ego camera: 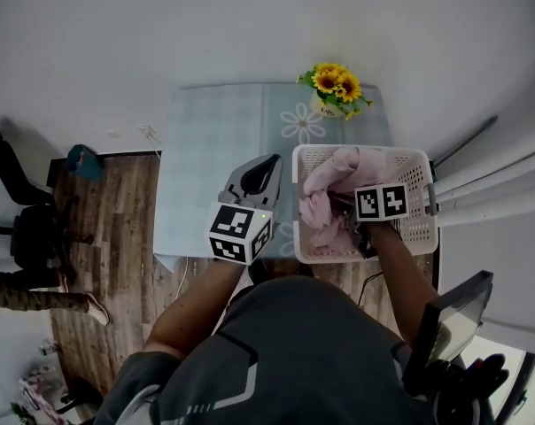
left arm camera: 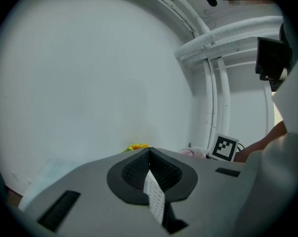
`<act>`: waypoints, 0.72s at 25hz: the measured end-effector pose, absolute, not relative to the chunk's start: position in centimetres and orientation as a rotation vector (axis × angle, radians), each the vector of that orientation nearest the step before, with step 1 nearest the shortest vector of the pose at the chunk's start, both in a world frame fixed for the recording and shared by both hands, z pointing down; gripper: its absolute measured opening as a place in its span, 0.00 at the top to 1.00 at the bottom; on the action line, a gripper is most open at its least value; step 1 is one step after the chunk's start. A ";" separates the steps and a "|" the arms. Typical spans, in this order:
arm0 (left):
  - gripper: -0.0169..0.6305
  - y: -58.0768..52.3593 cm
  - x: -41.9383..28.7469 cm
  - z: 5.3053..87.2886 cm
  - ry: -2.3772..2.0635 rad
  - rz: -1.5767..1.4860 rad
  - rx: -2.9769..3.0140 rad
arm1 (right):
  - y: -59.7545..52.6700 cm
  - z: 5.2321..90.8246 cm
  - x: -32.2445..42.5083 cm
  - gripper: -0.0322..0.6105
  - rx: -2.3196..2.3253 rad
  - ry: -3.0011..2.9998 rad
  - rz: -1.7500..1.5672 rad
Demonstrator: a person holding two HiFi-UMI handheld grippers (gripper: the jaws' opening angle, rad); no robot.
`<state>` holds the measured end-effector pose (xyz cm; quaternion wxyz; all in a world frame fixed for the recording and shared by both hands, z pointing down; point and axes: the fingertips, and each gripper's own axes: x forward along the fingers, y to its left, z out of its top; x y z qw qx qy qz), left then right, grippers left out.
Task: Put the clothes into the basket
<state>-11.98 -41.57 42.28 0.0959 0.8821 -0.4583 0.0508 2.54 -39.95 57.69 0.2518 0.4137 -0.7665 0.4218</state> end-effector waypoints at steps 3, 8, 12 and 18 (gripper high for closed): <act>0.96 -42.0 -11.8 42.9 -1.350 0.160 2.602 | -40.1 58.6 2.5 0.43 1.111 -2.059 1.154; 0.96 -42.5 -11.7 44.3 -1.336 0.177 2.573 | -40.1 60.4 2.7 0.43 1.094 -2.007 1.142; 0.96 -42.6 -11.8 45.4 -1.327 0.192 2.552 | -39.9 62.3 2.5 0.43 1.056 -1.957 1.120; 0.96 -42.4 -11.4 46.6 -1.326 0.206 2.522 | -39.6 64.2 2.1 0.43 1.021 -1.909 1.152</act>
